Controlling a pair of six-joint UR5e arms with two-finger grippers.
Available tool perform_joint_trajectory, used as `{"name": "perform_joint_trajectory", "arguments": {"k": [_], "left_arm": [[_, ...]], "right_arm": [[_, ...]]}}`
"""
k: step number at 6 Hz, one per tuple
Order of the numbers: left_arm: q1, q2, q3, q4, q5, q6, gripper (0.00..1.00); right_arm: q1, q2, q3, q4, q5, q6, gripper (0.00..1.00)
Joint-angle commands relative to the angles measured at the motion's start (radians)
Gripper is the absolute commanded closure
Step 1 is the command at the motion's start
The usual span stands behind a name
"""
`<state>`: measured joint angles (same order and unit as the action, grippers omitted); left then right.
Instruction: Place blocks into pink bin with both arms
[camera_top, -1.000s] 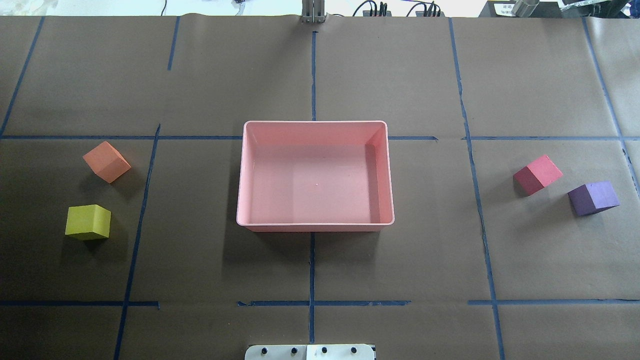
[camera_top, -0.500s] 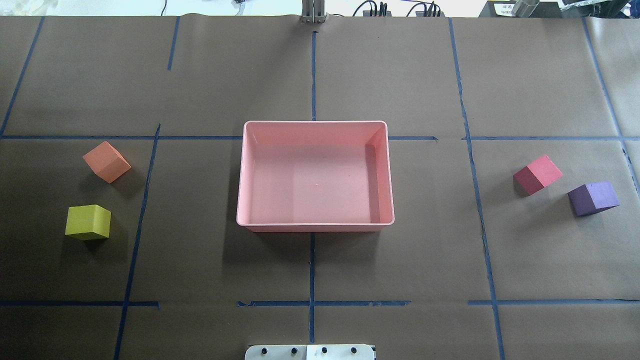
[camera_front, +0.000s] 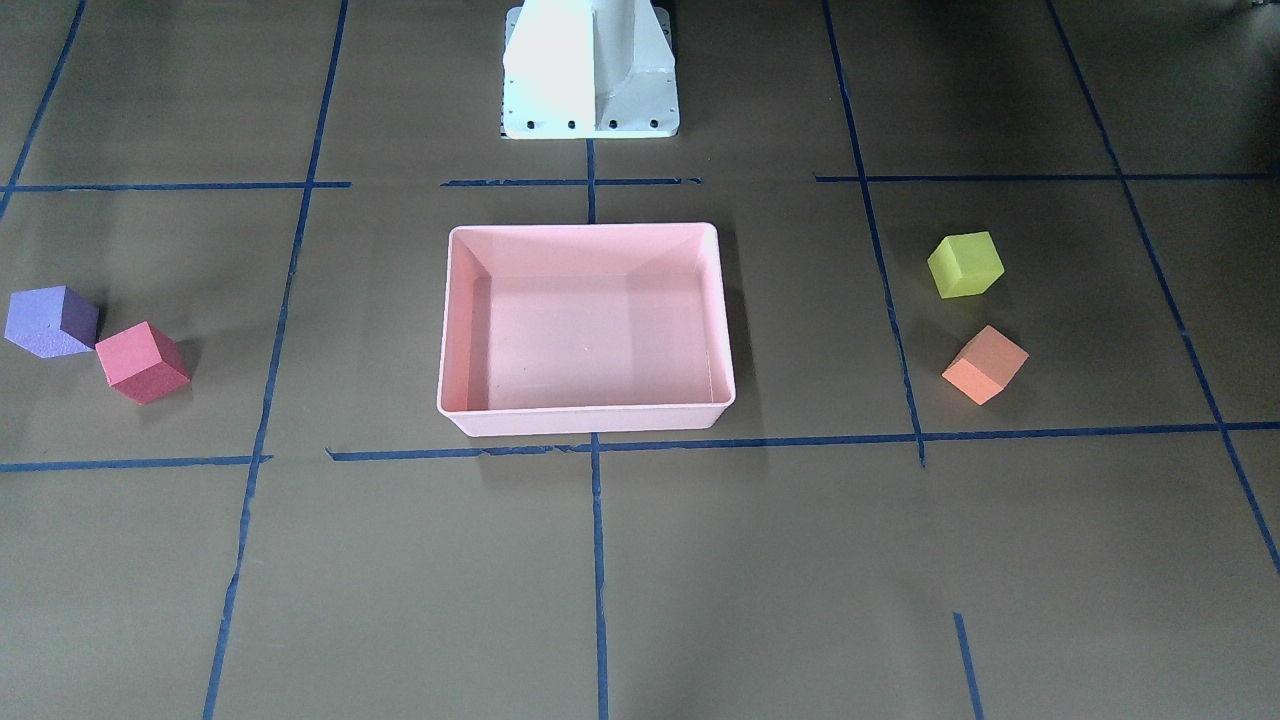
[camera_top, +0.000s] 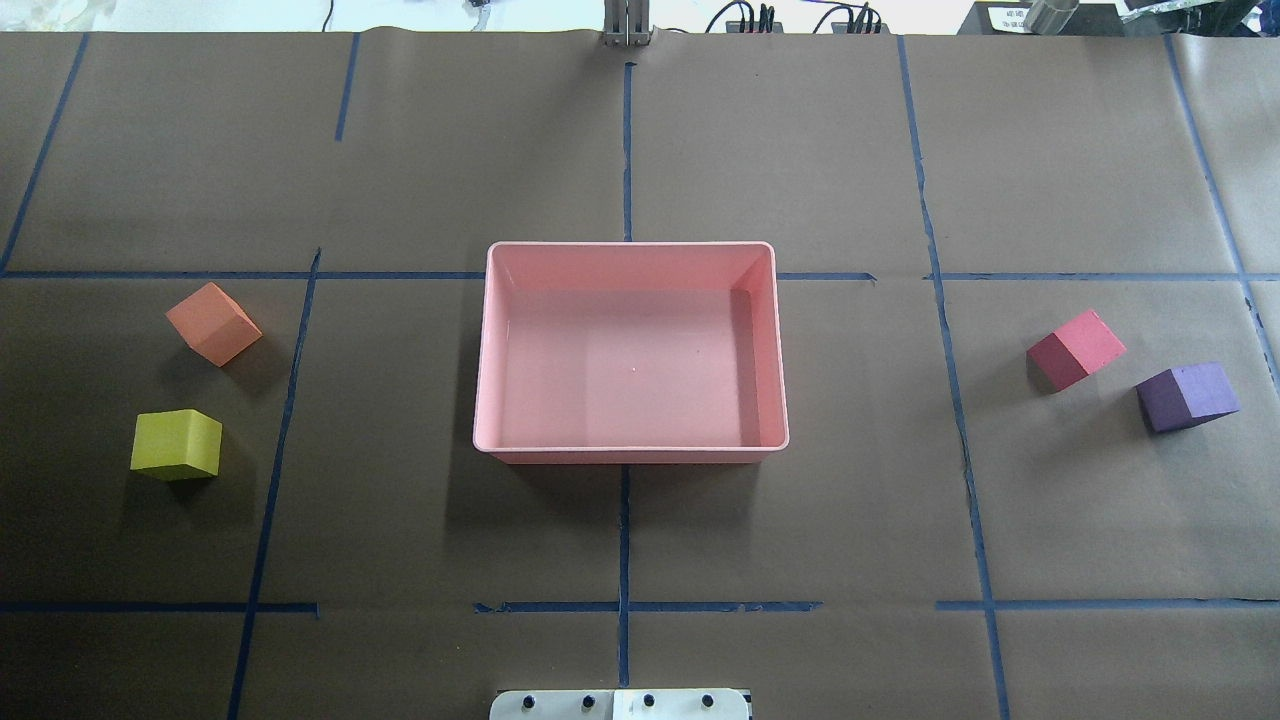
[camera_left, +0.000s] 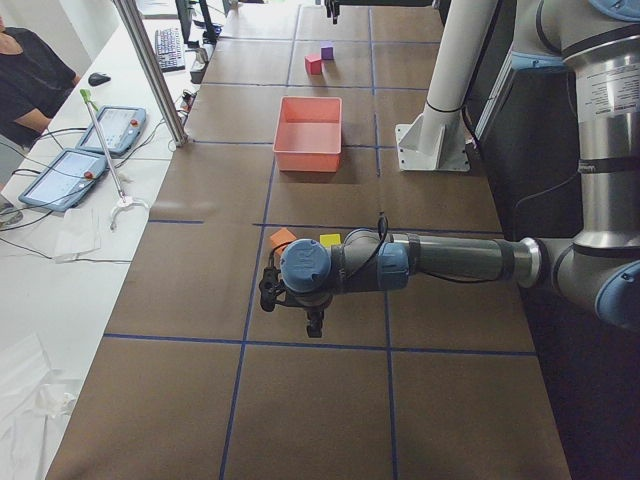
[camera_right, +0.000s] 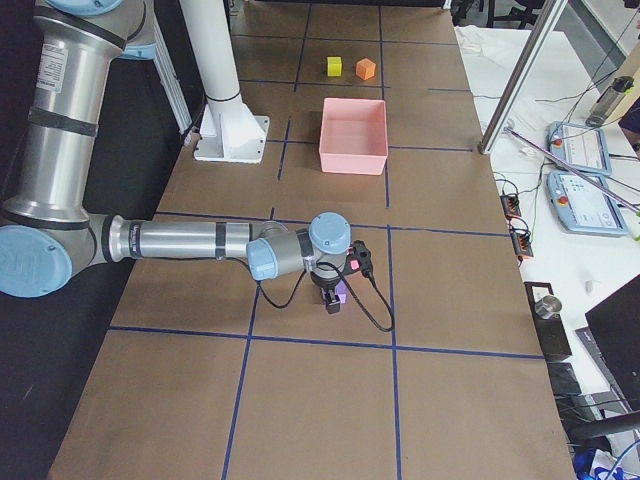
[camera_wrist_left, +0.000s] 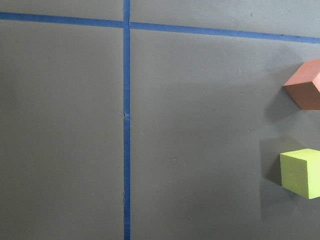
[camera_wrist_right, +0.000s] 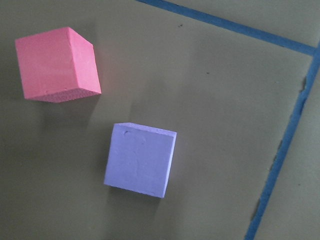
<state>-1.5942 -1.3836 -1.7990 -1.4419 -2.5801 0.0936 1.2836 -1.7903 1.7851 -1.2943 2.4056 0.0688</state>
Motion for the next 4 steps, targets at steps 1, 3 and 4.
{"name": "perform_joint_trajectory", "arguments": {"k": [1, 3, 4], "left_arm": [[-0.001, 0.001, -0.003, 0.000, 0.000, 0.000, 0.00], [0.000, 0.001, -0.003, 0.000, 0.000, 0.000, 0.00], [0.000, 0.001, -0.005, 0.000, -0.002, 0.000, 0.00]], "right_arm": [[-0.081, 0.087, -0.035, 0.009, -0.044, 0.214, 0.00], [-0.185, 0.124, -0.053, 0.041, -0.175, 0.319, 0.01], [-0.196, 0.124, -0.058, 0.043, -0.175, 0.318, 0.02]]}}
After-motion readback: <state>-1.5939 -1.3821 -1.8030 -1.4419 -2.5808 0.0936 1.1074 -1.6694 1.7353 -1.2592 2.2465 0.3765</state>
